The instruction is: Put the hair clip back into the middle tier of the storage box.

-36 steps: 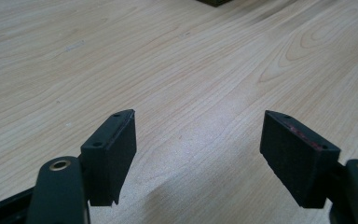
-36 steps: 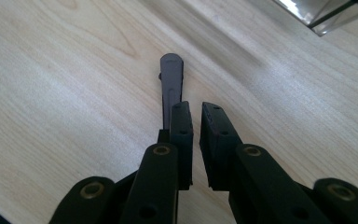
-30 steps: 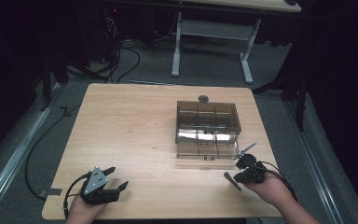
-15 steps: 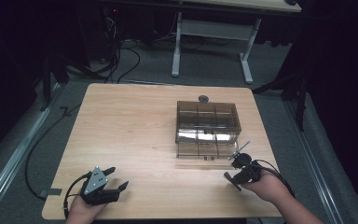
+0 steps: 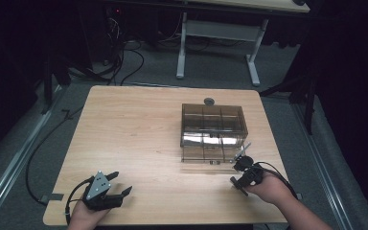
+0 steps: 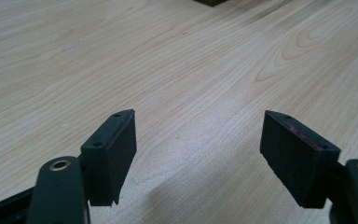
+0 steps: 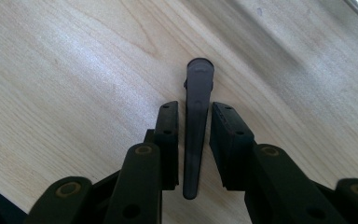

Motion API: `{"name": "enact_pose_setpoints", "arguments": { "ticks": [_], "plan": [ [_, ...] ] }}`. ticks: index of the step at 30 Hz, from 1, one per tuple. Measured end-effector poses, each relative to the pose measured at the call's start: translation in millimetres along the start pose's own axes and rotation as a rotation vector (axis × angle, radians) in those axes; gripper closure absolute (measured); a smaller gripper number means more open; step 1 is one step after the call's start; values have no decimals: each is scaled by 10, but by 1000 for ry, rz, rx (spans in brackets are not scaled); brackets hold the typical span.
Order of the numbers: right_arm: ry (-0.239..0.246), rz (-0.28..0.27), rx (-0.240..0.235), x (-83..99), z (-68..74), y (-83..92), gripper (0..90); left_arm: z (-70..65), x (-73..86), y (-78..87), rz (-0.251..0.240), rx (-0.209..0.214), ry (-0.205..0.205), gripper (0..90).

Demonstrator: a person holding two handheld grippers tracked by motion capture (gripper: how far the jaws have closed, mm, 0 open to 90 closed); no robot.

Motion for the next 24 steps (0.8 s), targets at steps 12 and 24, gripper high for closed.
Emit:
{"name": "enact_pose_setpoints", "arguments": {
  "ticks": [12,24],
  "plan": [
    [-16,15,-9,-27,-16,5,807,-1,0,-1,1,0,-1,274],
    [0,25,-6,-56,-13,41,817,1,0,0,0,1,-1,274]
  ]
}}
Point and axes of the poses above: each handheld gripper's, and its own axes: y roughly backward along the jaws, x roughly out of its underside, z roughly to its left, the point moved 2 cm from there along -y, roughly forward along the jaws, and after that the axes turned 9 degrees about x, right-handed, at the moved point
